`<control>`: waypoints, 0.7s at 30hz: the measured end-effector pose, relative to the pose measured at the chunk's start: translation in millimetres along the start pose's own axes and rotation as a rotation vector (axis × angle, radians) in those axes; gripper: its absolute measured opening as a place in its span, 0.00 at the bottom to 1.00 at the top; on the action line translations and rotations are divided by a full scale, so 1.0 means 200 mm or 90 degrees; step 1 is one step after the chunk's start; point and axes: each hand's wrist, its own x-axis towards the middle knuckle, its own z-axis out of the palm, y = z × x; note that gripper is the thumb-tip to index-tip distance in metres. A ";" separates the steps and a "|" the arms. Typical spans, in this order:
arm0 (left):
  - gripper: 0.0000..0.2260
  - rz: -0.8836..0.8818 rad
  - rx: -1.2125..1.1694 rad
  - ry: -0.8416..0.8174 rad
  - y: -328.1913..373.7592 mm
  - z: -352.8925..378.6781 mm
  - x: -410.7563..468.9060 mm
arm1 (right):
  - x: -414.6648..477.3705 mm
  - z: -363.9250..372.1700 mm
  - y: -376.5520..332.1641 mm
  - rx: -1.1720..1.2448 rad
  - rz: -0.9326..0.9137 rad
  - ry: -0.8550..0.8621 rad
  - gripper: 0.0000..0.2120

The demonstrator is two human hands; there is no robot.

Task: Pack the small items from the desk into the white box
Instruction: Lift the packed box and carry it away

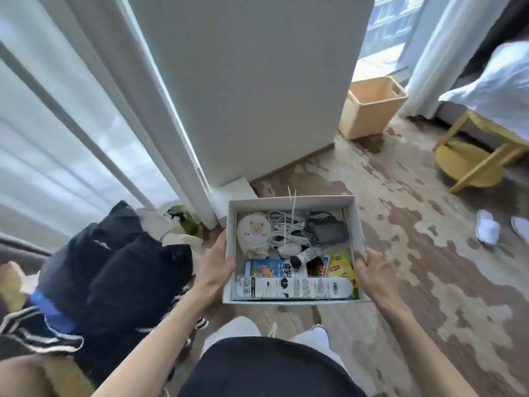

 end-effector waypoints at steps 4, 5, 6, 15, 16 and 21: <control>0.24 -0.097 -0.007 0.099 0.03 0.02 0.12 | 0.39 0.02 -0.16 -0.055 -0.088 -0.071 0.16; 0.24 -0.119 -0.001 0.115 0.02 0.03 0.15 | 0.47 0.04 -0.21 -0.068 -0.106 -0.084 0.16; 0.25 -0.137 0.007 0.131 0.00 0.03 0.18 | 0.55 0.06 -0.26 -0.082 -0.125 -0.091 0.16; 0.23 -0.249 -0.058 0.129 -0.33 0.00 0.81 | 1.22 0.50 -0.67 -0.128 -0.152 -0.171 0.15; 0.23 -0.263 -0.070 0.116 -0.37 0.00 0.90 | 1.29 0.56 -0.71 -0.128 -0.146 -0.170 0.16; 0.26 -0.293 -0.042 0.122 -0.58 -0.03 1.38 | 1.67 0.89 -0.87 -0.146 -0.107 -0.194 0.13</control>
